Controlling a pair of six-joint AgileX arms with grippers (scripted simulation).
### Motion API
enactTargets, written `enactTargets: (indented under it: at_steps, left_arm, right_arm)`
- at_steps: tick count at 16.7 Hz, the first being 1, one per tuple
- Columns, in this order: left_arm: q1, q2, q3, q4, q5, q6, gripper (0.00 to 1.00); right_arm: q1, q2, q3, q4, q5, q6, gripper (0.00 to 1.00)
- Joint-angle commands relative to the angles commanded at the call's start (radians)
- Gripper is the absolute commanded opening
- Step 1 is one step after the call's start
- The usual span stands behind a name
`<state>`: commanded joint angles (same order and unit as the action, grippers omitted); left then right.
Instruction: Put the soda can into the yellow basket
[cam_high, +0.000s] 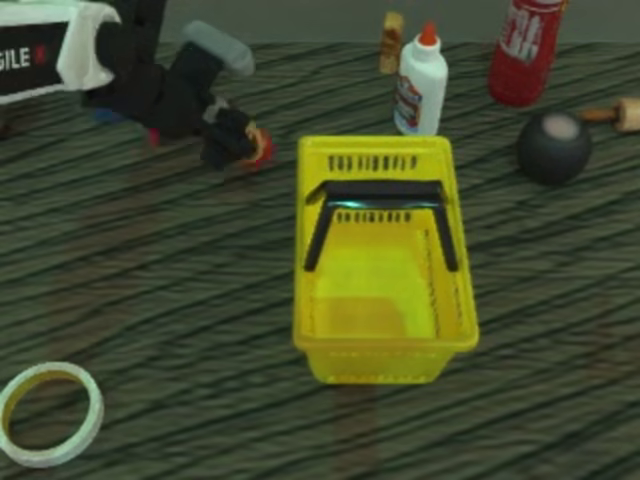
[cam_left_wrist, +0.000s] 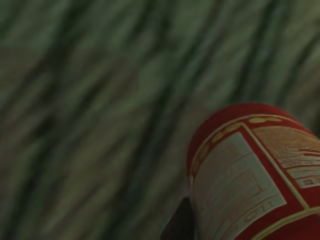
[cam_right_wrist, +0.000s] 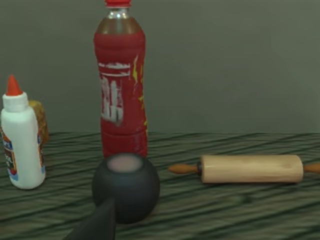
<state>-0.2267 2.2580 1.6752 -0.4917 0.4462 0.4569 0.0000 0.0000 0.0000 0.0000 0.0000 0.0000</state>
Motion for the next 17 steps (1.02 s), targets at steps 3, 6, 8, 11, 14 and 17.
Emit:
enactTargets:
  at_steps: [3,6,8,11,14,17]
  left_arm:
    - [-0.024,-0.023,-0.075,0.295,0.196,-0.097,0.00]
    - [-0.047,-0.058,-0.159,0.596,0.393,-0.197,0.00]
    - [-0.061,-0.085,-0.215,0.783,0.515,-0.261,0.00]
    - [-0.079,-0.127,-0.286,1.014,0.674,-0.341,0.00]
    - [-0.092,-0.162,-0.333,1.157,0.785,-0.393,0.00]
    - [-0.096,-0.178,-0.351,1.205,0.825,-0.412,0.00]
  right_arm:
    - [0.000,0.000,0.000,0.000,0.000,0.000,1.00]
    - [0.000,0.000,0.000,0.000,0.000,0.000,1.00]
    - [0.000,0.000,0.000,0.000,0.000,0.000,1.00]
    - [0.000,0.000,0.000,0.000,0.000,0.000,1.00]
    - [0.000,0.000,0.000,0.000,0.000,0.000,1.00]
    - [0.000,0.000,0.000,0.000,0.000,0.000,1.00]
